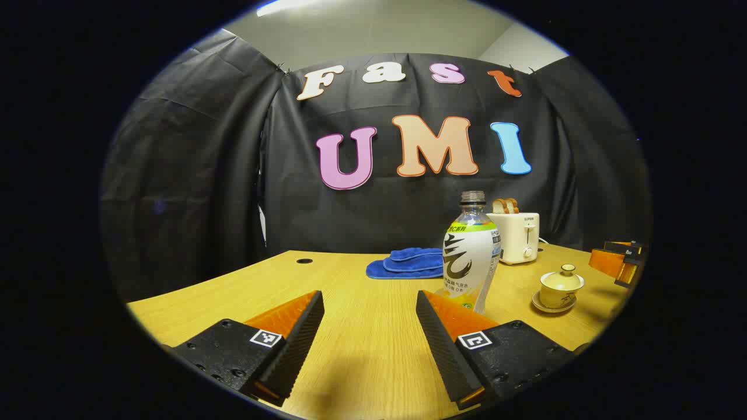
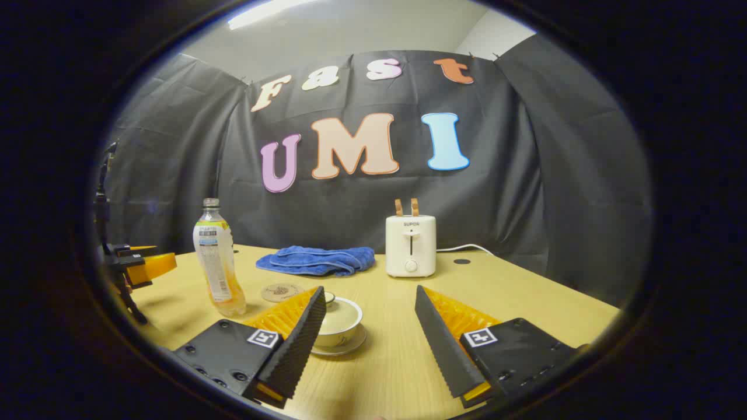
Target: Open the teacup lid with one hand, grasp the water bottle and pour water into the teacup with the other hand; after pouring, place the water bottle on the coaster and then close the teacup lid.
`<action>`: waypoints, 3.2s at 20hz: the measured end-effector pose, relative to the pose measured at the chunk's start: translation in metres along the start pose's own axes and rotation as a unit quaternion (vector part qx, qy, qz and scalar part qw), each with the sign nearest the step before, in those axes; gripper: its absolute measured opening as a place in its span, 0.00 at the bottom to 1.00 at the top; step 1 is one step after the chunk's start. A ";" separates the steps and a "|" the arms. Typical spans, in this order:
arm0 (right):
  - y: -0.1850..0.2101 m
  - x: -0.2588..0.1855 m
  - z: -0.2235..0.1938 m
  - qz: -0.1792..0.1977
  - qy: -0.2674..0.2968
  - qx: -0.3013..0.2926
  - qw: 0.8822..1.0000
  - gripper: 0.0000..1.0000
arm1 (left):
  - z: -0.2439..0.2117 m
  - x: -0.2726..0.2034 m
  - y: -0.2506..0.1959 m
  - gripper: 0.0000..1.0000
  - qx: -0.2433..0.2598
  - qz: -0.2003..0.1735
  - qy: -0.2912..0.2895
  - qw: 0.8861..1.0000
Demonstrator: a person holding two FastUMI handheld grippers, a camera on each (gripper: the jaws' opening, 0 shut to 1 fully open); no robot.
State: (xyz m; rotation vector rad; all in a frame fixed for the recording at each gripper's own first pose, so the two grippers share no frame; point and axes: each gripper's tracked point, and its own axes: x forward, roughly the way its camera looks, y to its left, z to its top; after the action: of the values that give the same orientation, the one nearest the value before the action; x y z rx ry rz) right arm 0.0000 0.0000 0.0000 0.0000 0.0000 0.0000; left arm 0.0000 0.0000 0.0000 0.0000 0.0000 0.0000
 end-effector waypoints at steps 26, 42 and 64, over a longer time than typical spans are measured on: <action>0.003 -0.001 -0.001 0.019 0.001 -0.001 1.000 0.96 | -0.003 0.000 0.001 0.93 0.000 0.012 -0.002 1.000; 0.044 0.030 -0.011 0.104 0.029 -0.002 0.994 0.99 | -0.003 0.001 -0.003 0.93 0.000 0.003 -0.003 1.000; 0.066 0.055 -0.021 0.125 0.058 -0.007 0.990 0.36 | -0.005 0.001 -0.013 0.93 -0.003 -0.017 -0.003 1.000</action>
State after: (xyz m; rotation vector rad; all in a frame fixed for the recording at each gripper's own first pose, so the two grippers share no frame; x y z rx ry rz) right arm 0.0554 0.0658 -0.0206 -0.0137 0.1169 0.2512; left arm 0.0009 -0.0127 -0.0050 -0.0056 -0.0058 -0.0330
